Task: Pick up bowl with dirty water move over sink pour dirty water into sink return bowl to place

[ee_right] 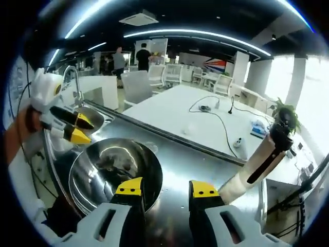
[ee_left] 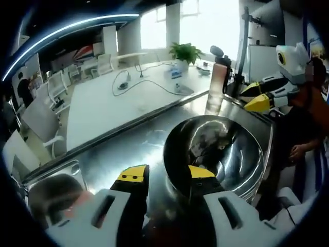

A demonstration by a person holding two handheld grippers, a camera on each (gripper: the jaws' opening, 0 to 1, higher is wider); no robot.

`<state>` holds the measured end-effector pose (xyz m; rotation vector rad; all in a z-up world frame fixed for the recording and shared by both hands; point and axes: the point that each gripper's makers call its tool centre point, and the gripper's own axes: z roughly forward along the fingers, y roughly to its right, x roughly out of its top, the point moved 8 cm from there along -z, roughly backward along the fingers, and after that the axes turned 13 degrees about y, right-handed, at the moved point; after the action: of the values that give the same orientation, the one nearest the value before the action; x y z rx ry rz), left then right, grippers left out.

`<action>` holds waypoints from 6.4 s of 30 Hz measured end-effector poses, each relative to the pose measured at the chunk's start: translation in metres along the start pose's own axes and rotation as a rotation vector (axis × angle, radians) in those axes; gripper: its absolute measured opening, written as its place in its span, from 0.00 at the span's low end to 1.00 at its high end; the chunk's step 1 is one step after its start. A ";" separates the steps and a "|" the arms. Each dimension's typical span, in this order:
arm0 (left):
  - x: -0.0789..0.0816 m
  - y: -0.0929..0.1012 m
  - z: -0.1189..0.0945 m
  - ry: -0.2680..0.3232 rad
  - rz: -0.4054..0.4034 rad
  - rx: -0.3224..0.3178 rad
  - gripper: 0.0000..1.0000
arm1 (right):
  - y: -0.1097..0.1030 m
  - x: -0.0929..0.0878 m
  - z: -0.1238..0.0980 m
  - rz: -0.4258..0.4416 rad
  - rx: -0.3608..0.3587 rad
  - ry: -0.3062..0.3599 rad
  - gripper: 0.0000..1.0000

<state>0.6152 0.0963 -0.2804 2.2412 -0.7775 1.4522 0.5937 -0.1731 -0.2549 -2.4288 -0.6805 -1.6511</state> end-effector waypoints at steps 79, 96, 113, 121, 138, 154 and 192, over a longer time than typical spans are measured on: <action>-0.028 0.010 0.025 -0.416 -0.101 0.040 0.08 | -0.028 -0.046 0.034 0.138 0.047 -0.386 0.09; -0.024 0.010 0.028 -0.455 -0.121 0.106 0.00 | -0.026 -0.046 0.039 0.160 0.011 -0.408 0.02; -0.024 0.014 0.020 -0.498 -0.129 0.141 0.00 | -0.031 -0.039 0.039 0.133 -0.092 -0.401 0.00; -0.026 0.013 0.012 -0.495 -0.165 0.135 0.00 | -0.032 -0.035 0.038 0.123 -0.107 -0.366 0.00; -0.017 0.006 0.004 -0.491 -0.185 0.136 0.00 | -0.033 -0.015 0.041 0.102 -0.101 -0.317 0.00; -0.019 -0.024 -0.025 -0.457 -0.246 0.180 0.00 | -0.060 0.014 0.057 0.062 -0.067 -0.288 0.00; -0.053 -0.117 -0.130 -0.376 -0.383 0.383 0.00 | -0.183 0.080 0.125 -0.091 0.098 -0.202 0.00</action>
<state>0.5780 0.2754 -0.2757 2.8052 -0.1436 1.0793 0.6448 0.0566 -0.2577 -2.5497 -0.8904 -1.3770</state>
